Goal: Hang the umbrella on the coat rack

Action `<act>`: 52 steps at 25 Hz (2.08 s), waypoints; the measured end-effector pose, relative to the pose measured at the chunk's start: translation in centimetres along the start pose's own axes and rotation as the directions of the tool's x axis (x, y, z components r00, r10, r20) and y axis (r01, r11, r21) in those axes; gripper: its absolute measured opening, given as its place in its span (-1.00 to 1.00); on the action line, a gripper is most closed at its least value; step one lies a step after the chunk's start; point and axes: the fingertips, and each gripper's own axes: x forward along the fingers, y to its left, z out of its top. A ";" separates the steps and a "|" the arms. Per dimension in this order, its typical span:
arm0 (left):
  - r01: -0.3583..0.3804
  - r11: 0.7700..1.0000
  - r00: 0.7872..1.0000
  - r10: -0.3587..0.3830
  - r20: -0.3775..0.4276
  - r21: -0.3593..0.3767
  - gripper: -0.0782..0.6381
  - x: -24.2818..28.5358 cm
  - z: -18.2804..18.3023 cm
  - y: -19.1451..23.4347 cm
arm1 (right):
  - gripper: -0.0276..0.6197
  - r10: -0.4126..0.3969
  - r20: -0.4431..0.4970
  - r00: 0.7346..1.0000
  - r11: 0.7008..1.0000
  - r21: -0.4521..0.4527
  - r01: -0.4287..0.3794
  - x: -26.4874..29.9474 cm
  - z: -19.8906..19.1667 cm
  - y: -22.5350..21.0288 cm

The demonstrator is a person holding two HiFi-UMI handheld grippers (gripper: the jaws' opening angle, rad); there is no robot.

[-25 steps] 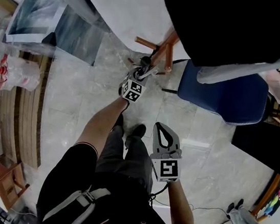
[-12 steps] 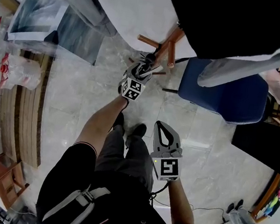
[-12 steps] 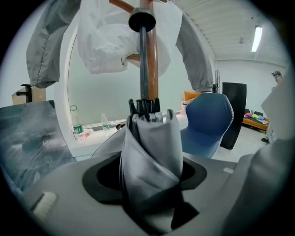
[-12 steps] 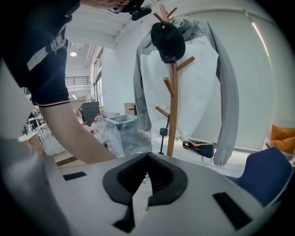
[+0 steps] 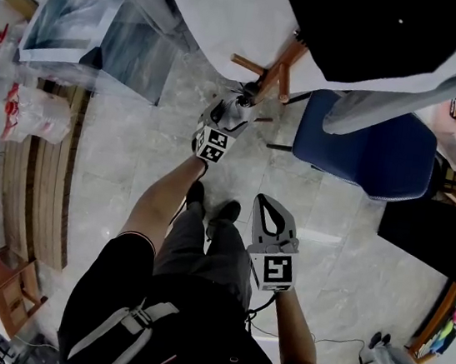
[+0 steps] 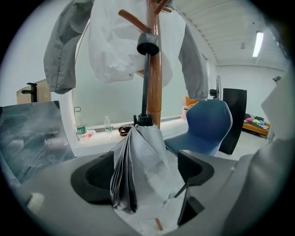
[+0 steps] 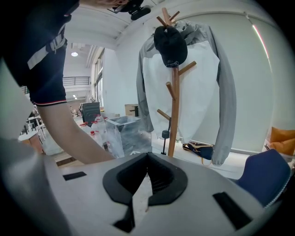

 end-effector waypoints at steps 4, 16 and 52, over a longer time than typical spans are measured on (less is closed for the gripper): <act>0.000 1.000 1.000 0.000 0.024 -0.004 0.45 -1.2 0.8 0.0 | -0.91 0.000 0.009 1.000 1.000 -0.005 0.000 -0.3 0.3 0.4; 0.017 1.000 0.995 -0.017 0.098 0.000 0.40 -4.9 3.5 -0.4 | -0.91 -0.003 0.021 1.000 1.000 -0.015 0.003 -1.2 0.7 0.9; -0.018 0.999 0.971 0.010 0.240 0.034 -0.65 -20.3 11.3 0.1 | -0.91 -0.052 0.068 0.996 0.999 0.007 0.051 -2.0 3.3 -1.3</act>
